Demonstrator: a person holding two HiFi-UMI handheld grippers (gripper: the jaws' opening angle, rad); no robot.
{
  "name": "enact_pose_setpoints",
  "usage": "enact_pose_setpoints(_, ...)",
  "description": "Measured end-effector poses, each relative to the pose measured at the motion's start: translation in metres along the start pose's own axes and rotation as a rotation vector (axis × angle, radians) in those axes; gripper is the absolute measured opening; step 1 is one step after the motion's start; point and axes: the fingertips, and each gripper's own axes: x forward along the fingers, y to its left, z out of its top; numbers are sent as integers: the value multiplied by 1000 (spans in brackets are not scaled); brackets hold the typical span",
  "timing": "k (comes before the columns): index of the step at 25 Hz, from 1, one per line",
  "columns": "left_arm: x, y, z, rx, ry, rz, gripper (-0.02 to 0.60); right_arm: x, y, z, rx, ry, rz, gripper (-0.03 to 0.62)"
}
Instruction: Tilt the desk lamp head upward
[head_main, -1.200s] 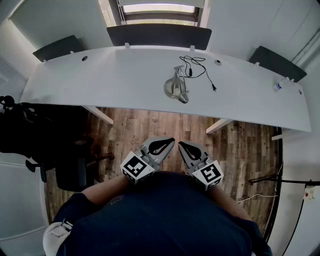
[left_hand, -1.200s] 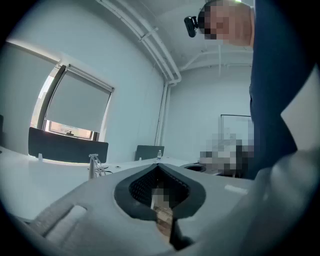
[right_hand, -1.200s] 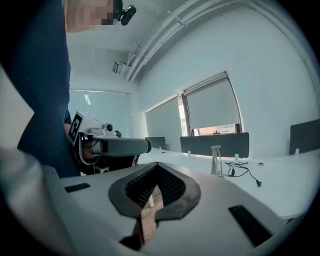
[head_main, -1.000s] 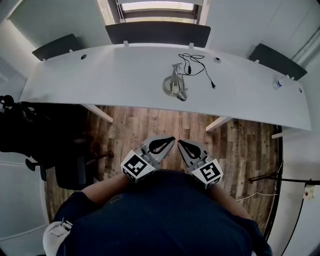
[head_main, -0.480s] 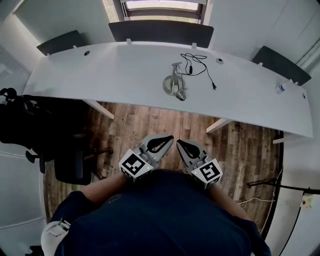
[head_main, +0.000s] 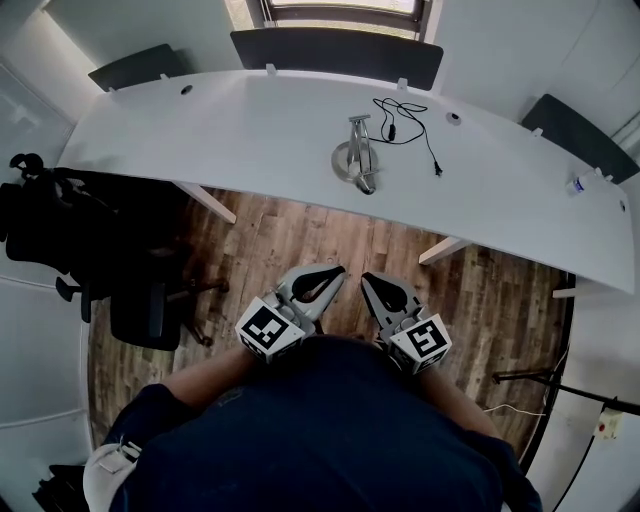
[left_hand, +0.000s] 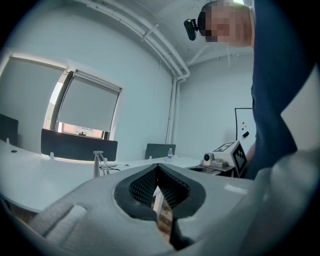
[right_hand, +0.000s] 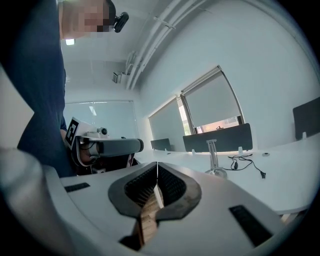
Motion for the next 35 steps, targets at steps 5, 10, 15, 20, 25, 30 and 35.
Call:
enact_pose_setpoints(5, 12, 16, 3, -4, -27, -1, 6, 11, -13, 3, -25, 19, -18, 11)
enact_pose_setpoints(10, 27, 56, 7, -5, -49, -14, 6, 30, -40, 11, -36, 31, -71, 12)
enact_pose_setpoints(15, 51, 103, 22, -7, -77, -41, 6, 62, -73, 21, -34, 38, -123, 11)
enact_pose_setpoints(20, 74, 153, 28, 19, -68, -82, 6, 107, -103, 34, -25, 48, -162, 12)
enact_pose_setpoints(25, 92, 199, 27, 4, -47, -140, 6, 146, -128, 53, -24, 48, -221, 12)
enact_pose_setpoints(30, 110, 241, 23, 16, -34, -150, 6, 167, -155, 63, -29, 29, -269, 12)
enact_pose_setpoints(35, 129, 262, 13, 30, -14, -126, 6, 177, -179, 63, -31, 53, -253, 12)
